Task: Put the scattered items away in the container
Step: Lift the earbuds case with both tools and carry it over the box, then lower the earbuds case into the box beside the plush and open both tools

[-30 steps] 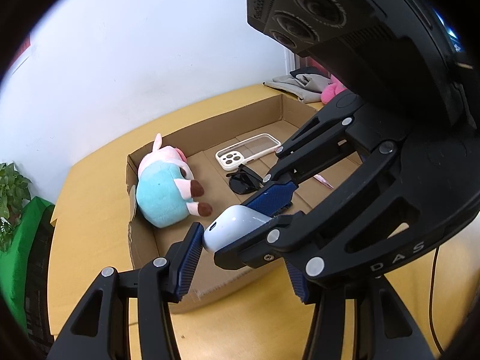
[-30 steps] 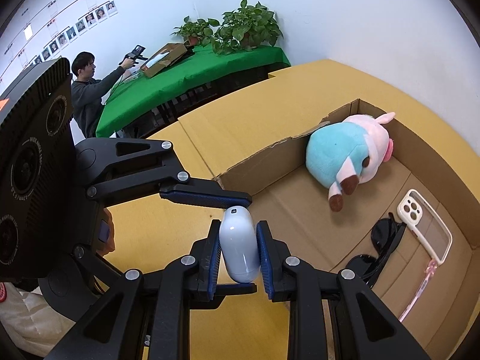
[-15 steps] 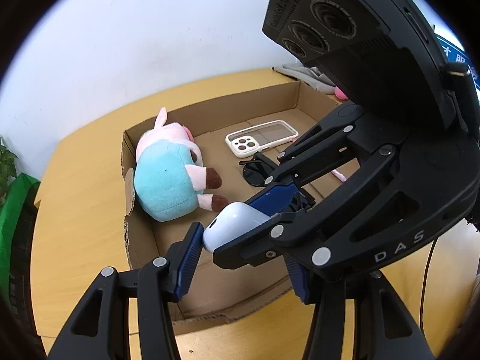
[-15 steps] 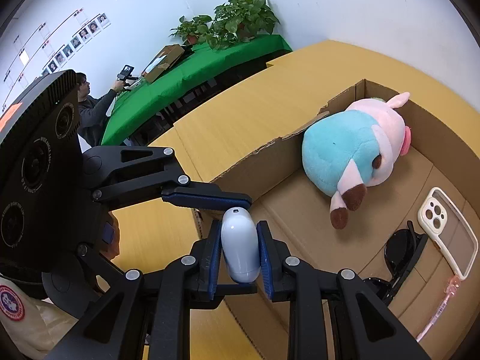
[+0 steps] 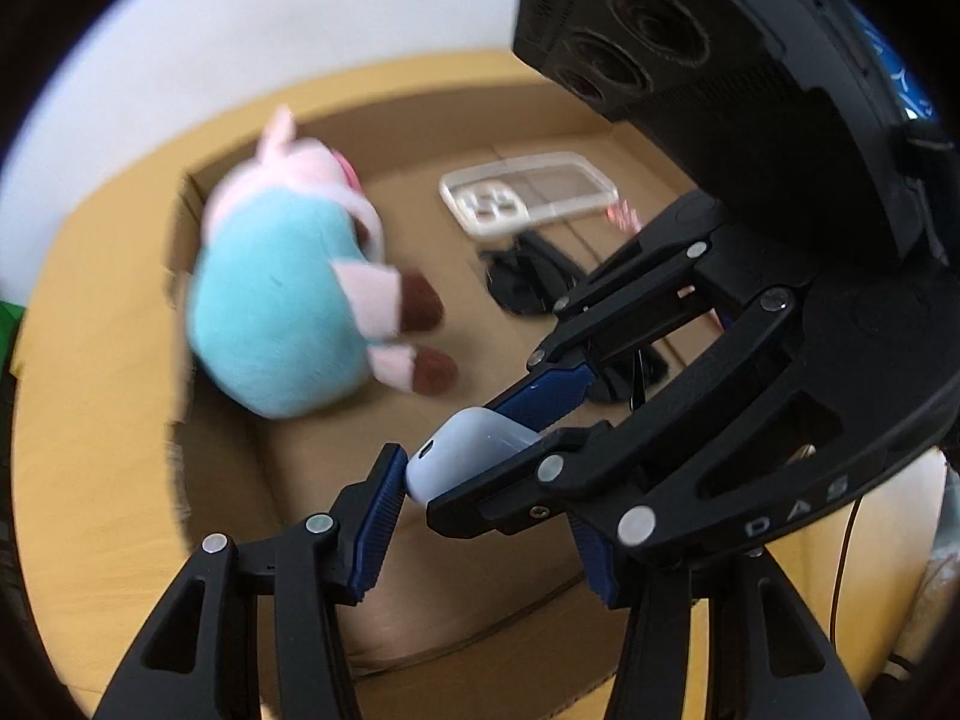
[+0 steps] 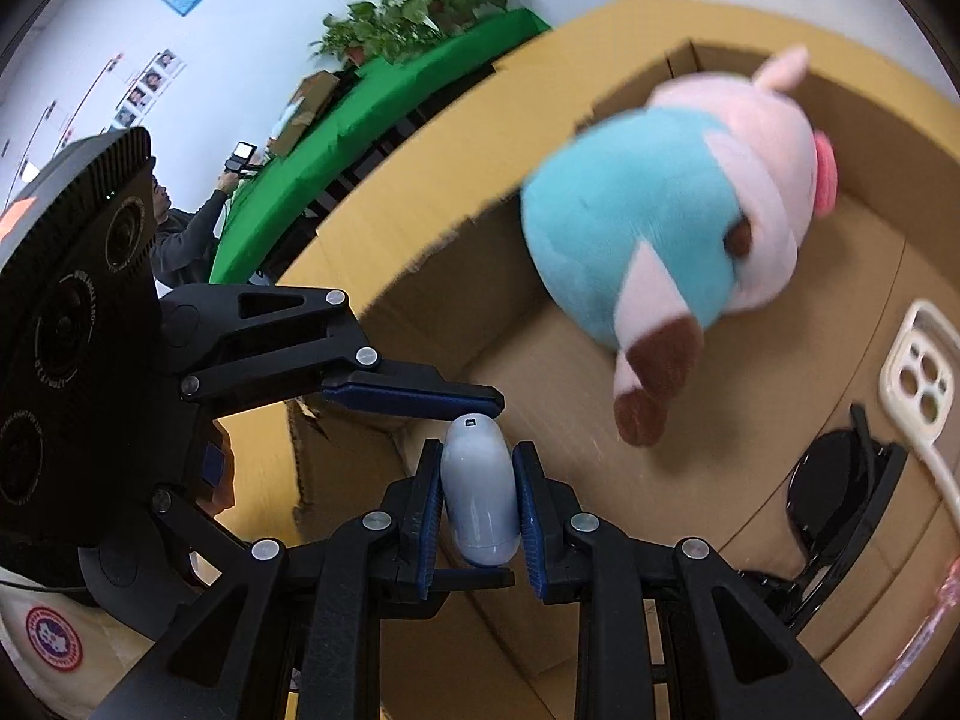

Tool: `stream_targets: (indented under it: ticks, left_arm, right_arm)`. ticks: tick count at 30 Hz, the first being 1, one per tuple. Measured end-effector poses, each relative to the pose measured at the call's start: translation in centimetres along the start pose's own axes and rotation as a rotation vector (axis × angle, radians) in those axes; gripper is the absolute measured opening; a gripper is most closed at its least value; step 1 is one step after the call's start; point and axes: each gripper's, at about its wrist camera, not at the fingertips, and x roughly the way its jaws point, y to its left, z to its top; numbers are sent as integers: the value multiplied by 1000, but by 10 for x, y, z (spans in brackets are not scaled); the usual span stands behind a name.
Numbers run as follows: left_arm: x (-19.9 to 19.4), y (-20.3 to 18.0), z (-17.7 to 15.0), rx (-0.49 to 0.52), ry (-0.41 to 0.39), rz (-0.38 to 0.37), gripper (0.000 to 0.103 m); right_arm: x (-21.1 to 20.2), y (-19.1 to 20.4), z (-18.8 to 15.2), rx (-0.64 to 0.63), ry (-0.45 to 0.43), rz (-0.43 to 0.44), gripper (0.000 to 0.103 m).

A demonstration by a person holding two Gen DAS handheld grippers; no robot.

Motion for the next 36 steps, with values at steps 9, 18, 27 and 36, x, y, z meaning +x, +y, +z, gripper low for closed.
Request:
stream_targets:
  ticks: [9, 18, 27, 36]
  left_arm:
    - [32, 7, -2, -25, 141, -38, 51]
    - [38, 20, -7, -108, 163, -38, 51]
    - [11, 23, -7, -157, 72, -4, 51]
    - [-61, -5, -35, -276, -279, 235, 78]
  right_arm:
    - [29, -22, -3, 119, 96, 43, 25]
    - [32, -24, -2, 143, 91, -1, 34]
    - [-11, -11, -12, 174, -52, -105, 72]
    - [-104, 40, -92, 209, -412, -485, 103]
